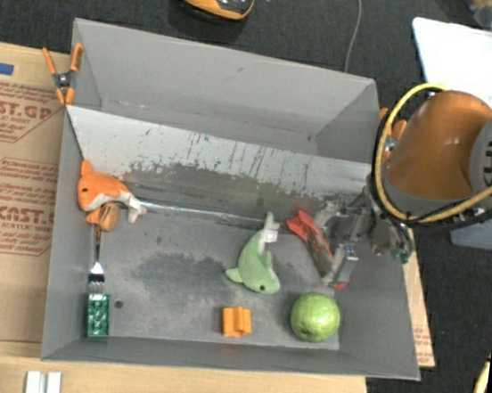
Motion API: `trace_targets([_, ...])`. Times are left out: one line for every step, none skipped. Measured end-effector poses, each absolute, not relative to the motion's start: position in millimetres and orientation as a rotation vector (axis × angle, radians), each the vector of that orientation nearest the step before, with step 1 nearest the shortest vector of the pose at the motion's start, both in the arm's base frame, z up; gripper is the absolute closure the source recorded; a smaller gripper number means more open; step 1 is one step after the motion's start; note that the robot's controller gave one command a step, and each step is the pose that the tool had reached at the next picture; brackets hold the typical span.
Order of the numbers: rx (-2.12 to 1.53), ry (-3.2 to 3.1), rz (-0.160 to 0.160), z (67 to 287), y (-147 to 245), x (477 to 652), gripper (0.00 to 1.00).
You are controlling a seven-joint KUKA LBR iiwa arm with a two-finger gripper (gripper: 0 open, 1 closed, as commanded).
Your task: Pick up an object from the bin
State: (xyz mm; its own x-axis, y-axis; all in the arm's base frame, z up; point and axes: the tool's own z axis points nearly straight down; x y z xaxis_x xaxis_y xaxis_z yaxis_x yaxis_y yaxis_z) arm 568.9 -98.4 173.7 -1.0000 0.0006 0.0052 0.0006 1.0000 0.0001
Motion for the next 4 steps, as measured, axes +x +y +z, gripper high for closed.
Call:
trace_targets([0.001, -3.144, 0.002, 178, -98, 570.7, 0.00])
trace_targets([-0.093, -3.149, 0.002, 110, -116, 549.2, 0.00])
trace_targets([-0.109, -3.174, 0.007, 83, -119, 526.5, 0.00])
trace_targets([-0.081, -3.167, 0.008, 84, -141, 524.3, 0.00])
